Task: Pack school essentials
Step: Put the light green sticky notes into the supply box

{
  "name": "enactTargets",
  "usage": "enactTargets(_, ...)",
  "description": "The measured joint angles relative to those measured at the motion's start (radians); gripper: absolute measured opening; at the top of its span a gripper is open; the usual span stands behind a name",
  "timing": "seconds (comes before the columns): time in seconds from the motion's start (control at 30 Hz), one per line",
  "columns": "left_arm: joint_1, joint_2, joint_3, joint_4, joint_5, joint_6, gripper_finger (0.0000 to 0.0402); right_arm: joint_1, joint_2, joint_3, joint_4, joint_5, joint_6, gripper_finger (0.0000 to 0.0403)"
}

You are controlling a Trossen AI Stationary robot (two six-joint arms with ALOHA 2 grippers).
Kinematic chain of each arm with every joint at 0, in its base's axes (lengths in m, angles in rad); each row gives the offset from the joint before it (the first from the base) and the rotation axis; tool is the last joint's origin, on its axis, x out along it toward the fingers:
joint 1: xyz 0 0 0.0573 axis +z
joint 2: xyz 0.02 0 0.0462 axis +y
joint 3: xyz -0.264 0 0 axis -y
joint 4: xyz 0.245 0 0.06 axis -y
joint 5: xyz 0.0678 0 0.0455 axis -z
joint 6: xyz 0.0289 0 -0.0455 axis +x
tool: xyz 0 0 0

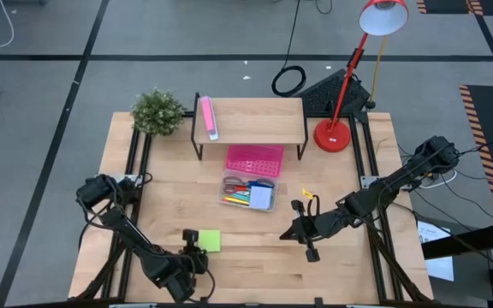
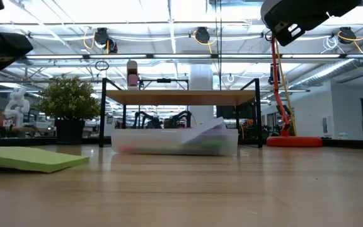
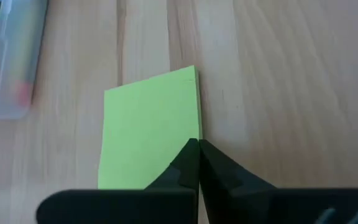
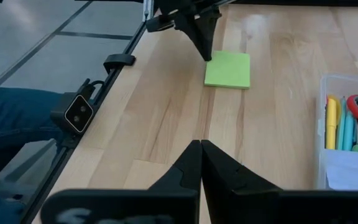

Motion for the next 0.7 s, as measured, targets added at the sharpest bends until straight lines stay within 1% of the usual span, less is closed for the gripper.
enactTargets(0.1,0.0,0.0,0.0,-0.005,0.002,-0.041,0.0009,0.0,0.0,0.0,0.0,0.0,0.0,0.0)
enactTargets(0.2,-0.005,0.0,0.0,-0.005,0.033,-0.094,0.0033,0.0,0.0,0.0,0.0,0.0,0.0,0.0)
enactTargets(0.27,-0.017,0.0,0.0,-0.003,0.036,-0.137,0.0059,0.0,0.0,0.0,0.0,0.0,0.0,0.0)
enactTargets(0.43,-0.056,0.0,0.0,0.0,0.023,-0.192,0.0148,0.0,0.0,0.0,0.0,-0.001,-0.004,0.0)
enactTargets(0.53,-0.065,0.0,0.0,-0.013,0.014,-0.231,0.0195,0.0,0.0,0.0,0.0,-0.001,0.0,0.0)
enactTargets(0.6,-0.066,0.001,0.0,-0.026,0.005,-0.232,0.0214,0.0,0.0,0.0,0.0,-0.001,0.0,0.0)
enactTargets(0.7,-0.066,0.014,0.0,-0.048,-0.03,-0.21,0.0225,0.0,0.0,0.0,0.0,-0.001,0.0,0.0)
